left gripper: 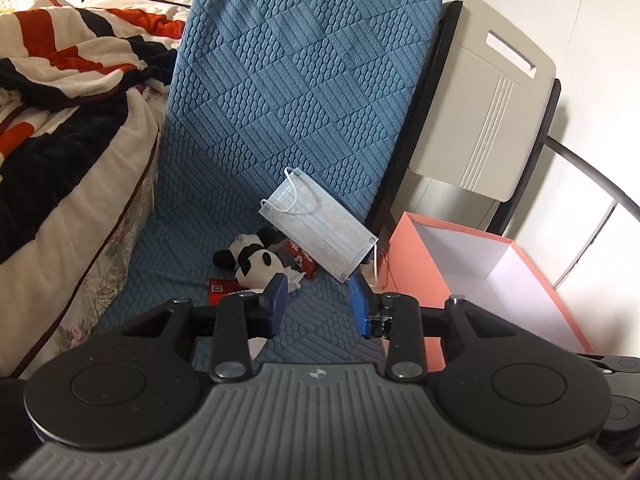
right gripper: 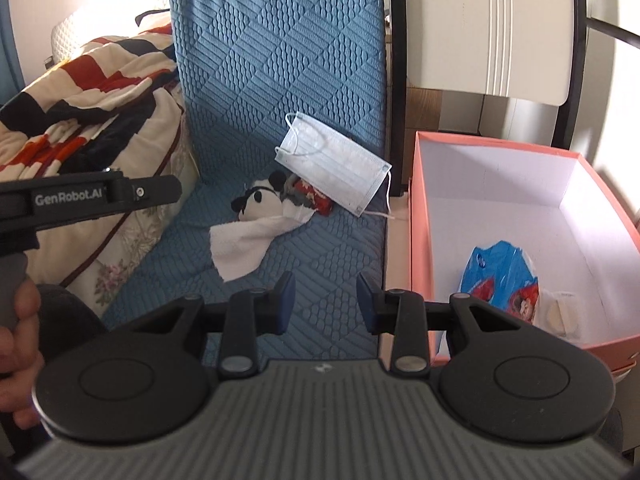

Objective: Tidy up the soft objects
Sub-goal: 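Lower the left tool onto the panda plush and close on it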

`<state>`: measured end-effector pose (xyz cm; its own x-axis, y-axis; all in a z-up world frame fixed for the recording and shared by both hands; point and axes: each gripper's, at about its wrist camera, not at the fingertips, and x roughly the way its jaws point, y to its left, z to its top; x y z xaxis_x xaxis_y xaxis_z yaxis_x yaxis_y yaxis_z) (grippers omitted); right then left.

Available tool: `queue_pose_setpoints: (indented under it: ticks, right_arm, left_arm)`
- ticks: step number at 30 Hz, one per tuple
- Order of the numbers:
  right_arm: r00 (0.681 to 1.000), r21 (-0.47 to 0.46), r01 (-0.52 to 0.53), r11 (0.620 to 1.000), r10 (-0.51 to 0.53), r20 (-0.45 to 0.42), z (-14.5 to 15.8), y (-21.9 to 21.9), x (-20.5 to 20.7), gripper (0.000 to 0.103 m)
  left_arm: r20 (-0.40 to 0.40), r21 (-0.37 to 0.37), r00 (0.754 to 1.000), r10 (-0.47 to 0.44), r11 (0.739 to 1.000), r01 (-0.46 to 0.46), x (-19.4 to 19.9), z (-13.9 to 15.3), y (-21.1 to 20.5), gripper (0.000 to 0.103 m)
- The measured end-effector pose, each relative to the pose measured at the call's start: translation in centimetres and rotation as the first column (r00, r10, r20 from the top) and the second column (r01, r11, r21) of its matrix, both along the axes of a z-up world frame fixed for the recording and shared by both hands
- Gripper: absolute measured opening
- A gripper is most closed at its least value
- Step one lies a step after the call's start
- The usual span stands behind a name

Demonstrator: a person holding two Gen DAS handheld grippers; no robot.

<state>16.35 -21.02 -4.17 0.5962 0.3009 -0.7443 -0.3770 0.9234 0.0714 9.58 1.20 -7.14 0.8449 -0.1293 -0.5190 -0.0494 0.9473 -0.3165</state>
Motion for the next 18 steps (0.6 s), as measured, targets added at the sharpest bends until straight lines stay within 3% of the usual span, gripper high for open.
queue_pose_setpoints:
  ticks: [7, 10, 18]
  right_arm:
    - [1.0, -0.022, 0.021, 1.0, -0.021, 0.003, -1.0, 0.5, 1.2, 0.037]
    - [1.0, -0.039, -0.004, 0.999, 0.005, 0.011, -1.4, 0.9, 1.7, 0.037]
    - [0.998, -0.085, -0.057, 0.995, 0.059, 0.024, -3.0, 1.8, 3.6, 0.036]
  left_arm:
    - [-0.019, -0.003, 1.0, 0.001, 1.0, -0.001, 1.5, -1.5, 0.6, 0.039]
    - [-0.011, -0.03, 1.0, 0.001, 1.0, -0.001, 2.2, -1.7, 1.0, 0.039]
    - [-0.029, -0.003, 1.0, -0.001, 1.0, 0.001, 5.8, -2.7, 0.6, 0.039]
